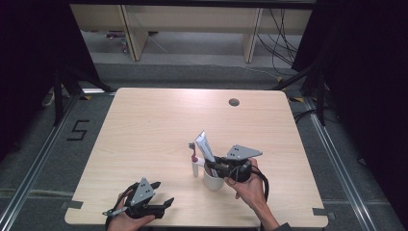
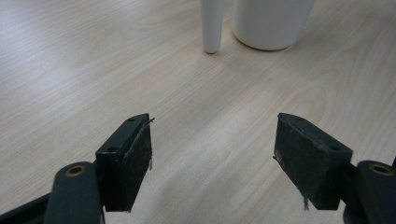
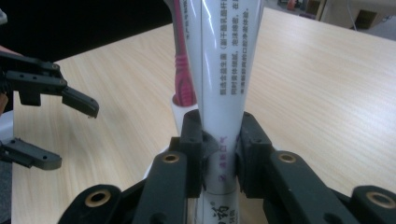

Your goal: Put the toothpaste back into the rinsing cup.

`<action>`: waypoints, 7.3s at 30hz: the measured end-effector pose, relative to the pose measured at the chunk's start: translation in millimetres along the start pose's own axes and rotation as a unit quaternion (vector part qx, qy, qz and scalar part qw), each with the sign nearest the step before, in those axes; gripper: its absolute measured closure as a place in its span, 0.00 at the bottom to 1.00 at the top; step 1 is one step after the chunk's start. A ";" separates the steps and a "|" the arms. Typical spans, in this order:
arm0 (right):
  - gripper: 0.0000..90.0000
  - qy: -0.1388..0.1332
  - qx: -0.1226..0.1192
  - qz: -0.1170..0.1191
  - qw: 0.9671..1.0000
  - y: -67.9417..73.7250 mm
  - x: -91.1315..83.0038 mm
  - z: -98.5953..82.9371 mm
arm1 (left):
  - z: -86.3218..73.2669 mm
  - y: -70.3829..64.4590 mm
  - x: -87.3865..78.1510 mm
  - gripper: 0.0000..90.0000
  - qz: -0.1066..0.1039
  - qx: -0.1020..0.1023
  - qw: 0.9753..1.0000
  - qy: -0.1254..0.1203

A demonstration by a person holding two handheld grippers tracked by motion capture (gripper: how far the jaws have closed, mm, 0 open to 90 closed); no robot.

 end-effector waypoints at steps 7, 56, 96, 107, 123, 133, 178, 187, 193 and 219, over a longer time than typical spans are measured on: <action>0.84 0.022 0.004 0.001 1.000 4.0 0.0 -7.4 | -0.1 0.0 0.1 0.31 0.000 0.000 1.000 0.000; 0.43 0.001 0.079 -0.054 0.995 -22.1 -53.8 -12.9 | -0.2 0.4 -0.3 0.30 0.000 0.005 1.000 0.004; 0.33 0.014 0.127 -0.098 0.987 -41.0 -96.4 -44.6 | -1.0 2.5 -0.6 0.26 0.005 -0.003 1.000 -0.002; 0.30 0.019 0.132 -0.109 0.985 -43.0 -105.5 -52.7 | -1.9 5.2 -2.7 0.26 0.011 0.005 1.000 0.003; 0.27 0.030 0.109 -0.115 0.987 -40.0 -108.7 -64.8 | -2.6 5.7 -4.7 0.26 0.013 -0.005 1.000 -0.001; 0.26 0.025 0.117 -0.115 0.986 -35.1 -109.3 -70.8 | -2.8 6.2 -5.4 0.26 0.016 -0.008 1.000 -0.002; 0.18 0.057 0.099 -0.110 0.987 -13.8 -132.2 -101.5 | -2.2 3.1 -2.6 0.26 0.011 0.003 1.000 0.001; 0.18 0.068 0.101 -0.101 0.987 -5.6 -131.9 -106.9 | -2.2 3.0 -2.6 0.26 0.011 0.004 1.000 0.001; 0.18 0.075 0.116 -0.097 0.986 -0.2 -133.3 -109.7 | -2.3 3.0 -2.5 0.26 0.012 0.004 1.000 0.001; 0.18 0.111 0.121 -0.102 0.981 6.6 -144.5 -127.2 | -2.7 2.1 -1.6 0.26 0.011 0.001 1.000 0.000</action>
Point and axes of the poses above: each handheld gripper's, and its own axes: x roughly forward along the jaws, z roughly out of its top, y roughly to its left, the point moved 4 cm from there along x, roughly forward along the jaws, and after that the axes turned 7 degrees about -x, right-handed, at the moved point
